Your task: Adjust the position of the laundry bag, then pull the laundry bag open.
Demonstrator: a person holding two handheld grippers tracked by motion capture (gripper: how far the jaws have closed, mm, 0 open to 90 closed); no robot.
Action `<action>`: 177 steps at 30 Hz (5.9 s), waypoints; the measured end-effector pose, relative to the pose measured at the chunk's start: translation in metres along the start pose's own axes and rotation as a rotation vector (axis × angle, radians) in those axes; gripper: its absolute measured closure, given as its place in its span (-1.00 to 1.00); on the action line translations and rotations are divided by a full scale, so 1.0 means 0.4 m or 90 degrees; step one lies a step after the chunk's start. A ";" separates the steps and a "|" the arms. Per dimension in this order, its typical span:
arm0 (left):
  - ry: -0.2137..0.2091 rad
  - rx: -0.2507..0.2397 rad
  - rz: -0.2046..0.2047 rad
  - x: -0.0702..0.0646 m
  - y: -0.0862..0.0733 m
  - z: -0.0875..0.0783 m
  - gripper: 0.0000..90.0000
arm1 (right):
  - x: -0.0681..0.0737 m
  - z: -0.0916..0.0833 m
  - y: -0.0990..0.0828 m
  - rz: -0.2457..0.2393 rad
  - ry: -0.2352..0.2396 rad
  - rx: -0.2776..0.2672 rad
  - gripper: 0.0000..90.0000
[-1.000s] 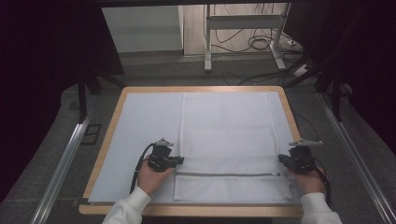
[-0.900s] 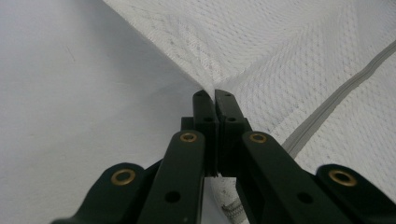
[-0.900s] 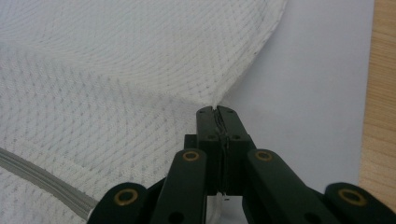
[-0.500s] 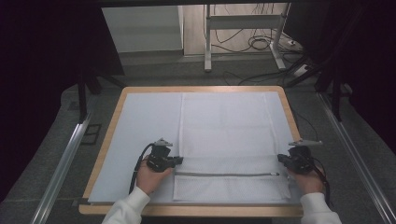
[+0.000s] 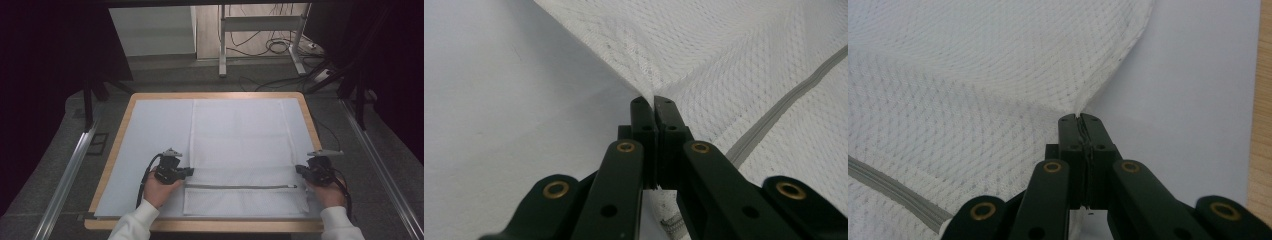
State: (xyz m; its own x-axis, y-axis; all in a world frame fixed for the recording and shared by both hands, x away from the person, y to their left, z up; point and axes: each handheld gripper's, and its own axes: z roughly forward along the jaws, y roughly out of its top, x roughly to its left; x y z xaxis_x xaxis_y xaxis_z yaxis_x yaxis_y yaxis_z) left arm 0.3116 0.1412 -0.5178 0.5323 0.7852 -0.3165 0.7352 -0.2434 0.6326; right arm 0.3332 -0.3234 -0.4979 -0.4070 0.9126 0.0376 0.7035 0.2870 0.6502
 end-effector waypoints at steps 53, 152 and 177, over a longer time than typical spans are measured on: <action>0.026 -0.011 -0.035 0.081 -0.047 -0.083 0.99 | 0.101 0.034 0.029 -0.040 0.045 -0.014 0.95; 0.086 -0.083 0.031 0.046 -0.018 -0.169 -0.30 | 0.100 -0.013 0.007 -0.030 0.069 -0.114 -0.26; 0.027 -0.082 0.067 -0.049 0.019 -0.130 -0.30 | 0.089 -0.026 -0.008 -0.021 0.058 -0.114 -0.28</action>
State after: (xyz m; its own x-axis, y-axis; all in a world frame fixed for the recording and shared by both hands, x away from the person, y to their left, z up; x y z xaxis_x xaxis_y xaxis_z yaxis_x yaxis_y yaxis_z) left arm 0.2847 0.1536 -0.4701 0.5839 0.7828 -0.2151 0.6145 -0.2531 0.7472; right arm 0.3105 -0.2950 -0.4907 -0.4848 0.8712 0.0769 0.5777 0.2530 0.7760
